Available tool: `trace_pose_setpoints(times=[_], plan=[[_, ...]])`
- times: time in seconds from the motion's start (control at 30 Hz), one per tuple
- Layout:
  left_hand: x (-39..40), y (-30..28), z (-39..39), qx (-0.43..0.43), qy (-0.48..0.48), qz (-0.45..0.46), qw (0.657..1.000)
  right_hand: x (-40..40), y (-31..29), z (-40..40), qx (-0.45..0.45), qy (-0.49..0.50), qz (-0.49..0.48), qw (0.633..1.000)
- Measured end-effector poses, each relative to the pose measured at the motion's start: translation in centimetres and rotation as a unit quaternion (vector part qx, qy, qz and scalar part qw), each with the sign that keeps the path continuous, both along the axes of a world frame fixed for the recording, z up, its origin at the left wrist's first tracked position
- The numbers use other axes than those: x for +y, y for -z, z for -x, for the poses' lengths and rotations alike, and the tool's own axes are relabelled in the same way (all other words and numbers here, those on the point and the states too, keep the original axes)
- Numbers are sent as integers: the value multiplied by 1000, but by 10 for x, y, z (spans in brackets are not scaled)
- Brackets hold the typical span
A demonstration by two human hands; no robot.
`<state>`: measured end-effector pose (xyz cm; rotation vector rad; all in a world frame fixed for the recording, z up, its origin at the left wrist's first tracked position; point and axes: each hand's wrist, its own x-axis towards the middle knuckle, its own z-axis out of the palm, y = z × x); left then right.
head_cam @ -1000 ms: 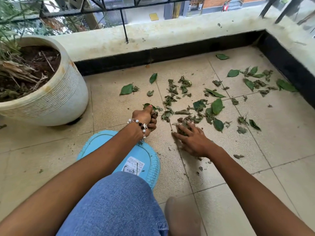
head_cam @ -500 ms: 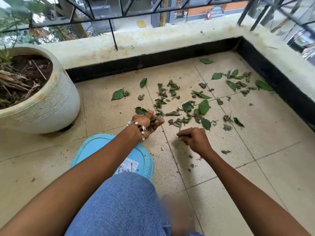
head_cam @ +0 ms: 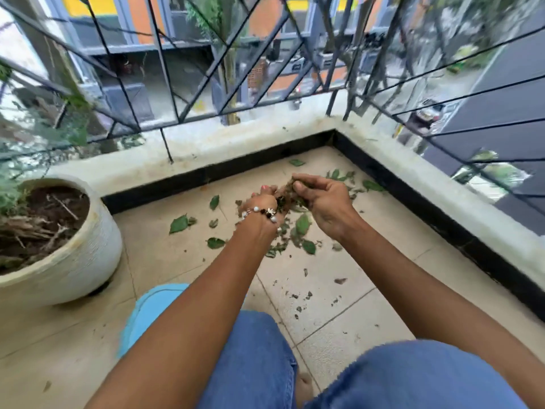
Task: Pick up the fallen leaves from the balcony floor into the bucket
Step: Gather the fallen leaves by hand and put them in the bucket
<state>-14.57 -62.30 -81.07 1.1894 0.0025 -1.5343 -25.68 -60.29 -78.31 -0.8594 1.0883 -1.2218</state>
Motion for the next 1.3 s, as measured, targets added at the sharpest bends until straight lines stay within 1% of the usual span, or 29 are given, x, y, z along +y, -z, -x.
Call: trace_pose_setpoints(times=[0.07,0.1,0.13,0.17,0.2,0.27,0.3,0.33,0.4,0.47,0.5,0.53,0.57,0.6,0.67,0.77,0.97,1.07,1.17,1.2,1.3], plan=[[-1,-22,18,11,19,18,1000,9,-33,8,11,1,20,1000],[-2,-34,28,2,37,26,999,12,-46,13,18,11,32,999],[-1,-44,38,-10,55,35,998,15,-57,18,38,22,47,998],[2,-55,48,16,72,44,996,23,-69,26,59,42,64,995],[7,-73,63,20,91,39,995,34,-84,40,87,70,85,990],[5,-89,83,36,79,60,994,39,-94,50,103,90,100,986],[14,-106,96,34,95,73,992,45,-101,58,100,107,106,983],[30,-125,113,39,122,75,989,58,-111,71,88,138,109,980],[63,-150,144,56,138,101,984,83,-130,95,38,202,107,973],[93,-163,175,82,199,138,967,105,-142,117,-9,260,101,960],[112,-169,195,64,236,138,960,122,-147,134,-26,296,104,949],[126,-174,209,70,261,128,954,137,-150,147,-39,324,103,940],[139,-179,231,89,266,124,952,156,-152,166,-60,358,107,925],[155,-185,246,88,279,104,951,173,-152,180,-80,384,108,913],[188,-186,279,65,327,108,936,207,-149,211,-120,433,107,887],[227,-174,321,88,398,104,907,251,-133,251,-168,508,109,838],[277,-141,414,58,492,127,859,308,-99,319,-241,586,99,767],[298,-112,480,59,533,124,835,333,-78,375,-248,629,98,730],[315,-93,534,58,588,99,801,348,-52,431,-248,678,83,687],[319,-88,550,71,611,75,785,350,-46,448,-253,688,73,676],[326,-73,600,97,649,19,755,357,-33,501,-276,711,35,646]])
